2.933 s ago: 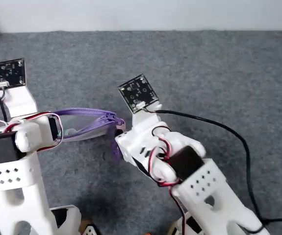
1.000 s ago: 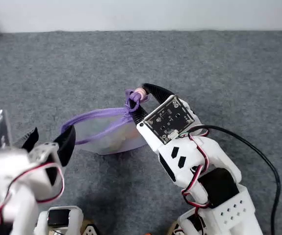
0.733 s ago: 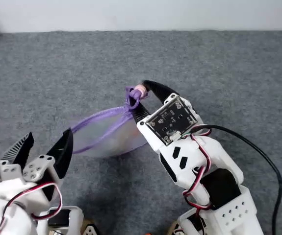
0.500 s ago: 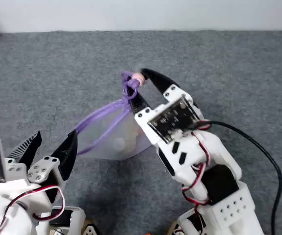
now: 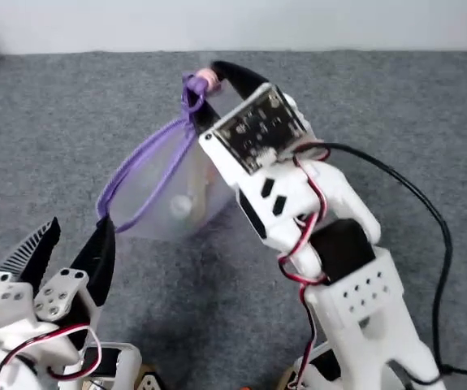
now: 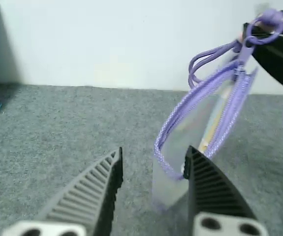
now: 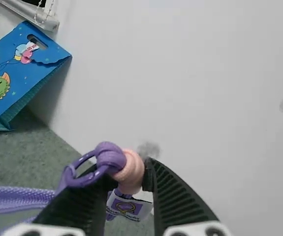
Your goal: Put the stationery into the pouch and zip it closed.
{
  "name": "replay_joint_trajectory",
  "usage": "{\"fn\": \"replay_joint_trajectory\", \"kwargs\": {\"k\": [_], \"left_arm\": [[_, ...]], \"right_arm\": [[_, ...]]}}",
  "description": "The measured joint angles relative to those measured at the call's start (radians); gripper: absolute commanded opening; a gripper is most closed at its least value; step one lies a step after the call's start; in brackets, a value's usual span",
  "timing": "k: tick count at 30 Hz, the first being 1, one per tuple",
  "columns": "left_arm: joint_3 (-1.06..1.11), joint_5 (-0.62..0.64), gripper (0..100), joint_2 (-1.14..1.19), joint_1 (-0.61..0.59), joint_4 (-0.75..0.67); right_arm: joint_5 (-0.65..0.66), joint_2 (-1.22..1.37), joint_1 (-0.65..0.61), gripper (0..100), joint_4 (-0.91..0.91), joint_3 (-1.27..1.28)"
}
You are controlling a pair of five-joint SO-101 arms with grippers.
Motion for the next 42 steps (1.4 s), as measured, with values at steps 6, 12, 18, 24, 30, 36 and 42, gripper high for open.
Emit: {"fn": "replay_joint_trajectory", "kwargs": {"k": [6,12,18,24,30,36,42], "left_arm": [[-0.089,0.002,19,0.000,0.000,0.000],[-0.100,0.003,19,-0.006,0.000,0.000],[-0.100,0.003,19,-0.006,0.028,0.000],[-0.063,0.003,19,-0.008,0.187,0.000],[0.158,0.003,19,-0.006,0.250,-0.012],[0.373,0.000,19,-0.006,0.120,-0.235],[0.586,-0.043,19,0.006,-0.150,-0.554]], "right_arm": [[0.000,0.051,0.034,0.7,0.011,-0.052],[0.000,0.077,0.038,0.7,0.052,-0.060],[0.000,0.126,0.037,0.7,0.054,-0.103],[0.000,0.199,0.037,0.7,0.054,-0.195],[0.000,0.226,0.028,0.7,0.075,-0.245],[0.000,0.218,-0.005,0.7,0.224,-0.264],[0.000,0.146,-0.005,0.7,0.416,-0.264]]}}
